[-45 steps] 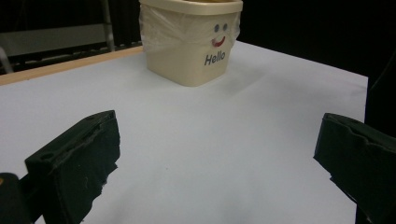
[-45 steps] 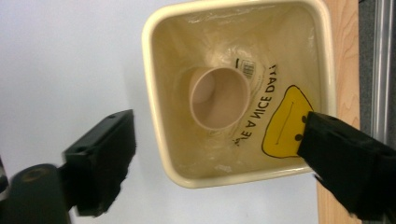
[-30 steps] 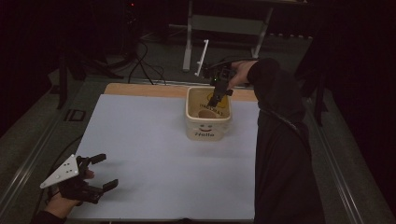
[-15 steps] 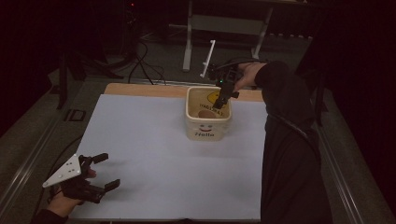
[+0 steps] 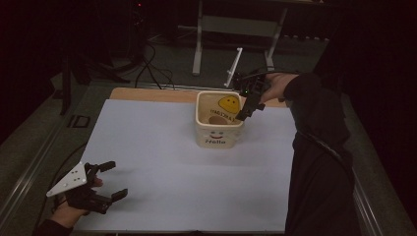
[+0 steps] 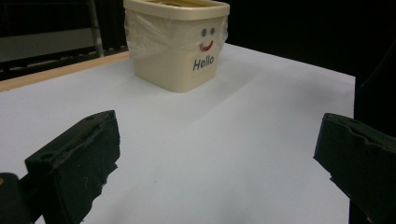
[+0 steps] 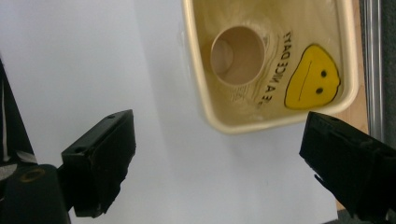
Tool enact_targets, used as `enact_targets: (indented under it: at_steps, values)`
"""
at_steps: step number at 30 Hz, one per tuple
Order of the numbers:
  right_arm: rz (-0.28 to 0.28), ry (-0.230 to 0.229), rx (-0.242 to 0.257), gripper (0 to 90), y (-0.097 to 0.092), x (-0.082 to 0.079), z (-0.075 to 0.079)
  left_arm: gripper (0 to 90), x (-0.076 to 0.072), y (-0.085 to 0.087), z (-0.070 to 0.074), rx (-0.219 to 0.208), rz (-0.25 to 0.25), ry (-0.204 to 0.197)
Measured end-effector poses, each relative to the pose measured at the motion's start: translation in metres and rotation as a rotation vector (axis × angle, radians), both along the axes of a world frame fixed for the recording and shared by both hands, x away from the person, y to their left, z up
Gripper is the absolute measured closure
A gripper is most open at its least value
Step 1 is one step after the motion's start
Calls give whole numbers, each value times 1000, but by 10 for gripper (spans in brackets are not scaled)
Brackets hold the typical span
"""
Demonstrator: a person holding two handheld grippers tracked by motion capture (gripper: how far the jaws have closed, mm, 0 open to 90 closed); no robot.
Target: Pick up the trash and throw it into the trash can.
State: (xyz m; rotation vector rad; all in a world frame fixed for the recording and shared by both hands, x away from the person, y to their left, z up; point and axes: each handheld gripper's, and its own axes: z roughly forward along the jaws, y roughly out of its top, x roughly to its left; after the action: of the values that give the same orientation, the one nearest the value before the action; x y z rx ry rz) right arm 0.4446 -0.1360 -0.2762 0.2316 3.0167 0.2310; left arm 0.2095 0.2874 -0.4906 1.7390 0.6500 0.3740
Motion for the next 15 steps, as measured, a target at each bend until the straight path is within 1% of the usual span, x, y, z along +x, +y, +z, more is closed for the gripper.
enact_targets:
  at_steps: [6,7,9,15]
  values:
    - [-19,-4,0,105,-14,-8,-2,11,0,-1,0,3,-3,1]
    - [-19,-9,2,105,-16,-9,-3,11,0,-1,0,3,-3,1]
    - [-27,-2,21,105,-21,-13,-3,11,0,-1,0,4,-1,1]
    - [-40,4,31,105,-36,-22,-12,11,0,-1,0,7,0,1]
